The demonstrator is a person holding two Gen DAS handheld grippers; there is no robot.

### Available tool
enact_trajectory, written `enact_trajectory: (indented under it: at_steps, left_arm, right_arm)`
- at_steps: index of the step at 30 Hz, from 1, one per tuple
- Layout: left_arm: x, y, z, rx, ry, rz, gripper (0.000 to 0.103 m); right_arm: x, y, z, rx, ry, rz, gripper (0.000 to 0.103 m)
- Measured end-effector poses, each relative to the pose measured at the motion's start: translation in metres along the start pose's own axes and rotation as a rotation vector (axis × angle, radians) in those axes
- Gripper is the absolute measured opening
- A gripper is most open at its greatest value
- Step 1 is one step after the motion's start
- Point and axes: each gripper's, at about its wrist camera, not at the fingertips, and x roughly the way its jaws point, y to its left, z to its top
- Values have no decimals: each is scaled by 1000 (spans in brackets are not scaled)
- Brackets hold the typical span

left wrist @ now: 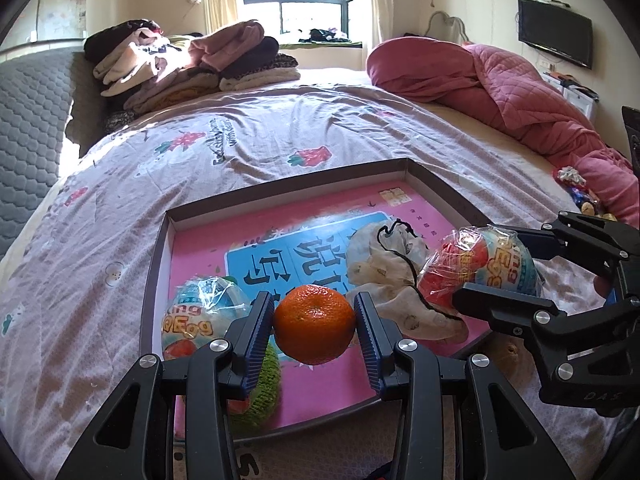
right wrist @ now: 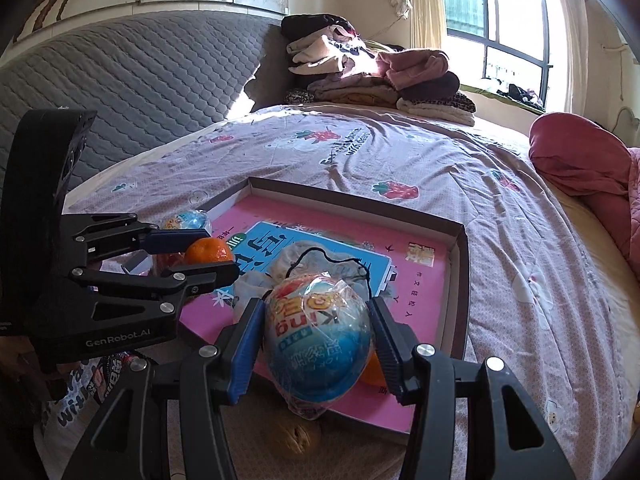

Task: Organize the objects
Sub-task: 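Lower the mandarin with left tool into the tray while right tool lowers the egg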

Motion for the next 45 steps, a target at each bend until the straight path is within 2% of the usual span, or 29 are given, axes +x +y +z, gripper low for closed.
enact_trajectory:
  at_steps: [6,31,45]
  left_arm:
    - [5,-2,-1,9,19,0,43]
    - [23,-4,-9,15,74,-10,43]
    - [23,-5,-9,29,89,-5,43]
  right_arm:
    - [7,-1,-3,-6,27,-15,53]
    - [19,6,-9,-40,17,-68,52]
    - [21,7,-9,-51,28,-69,53]
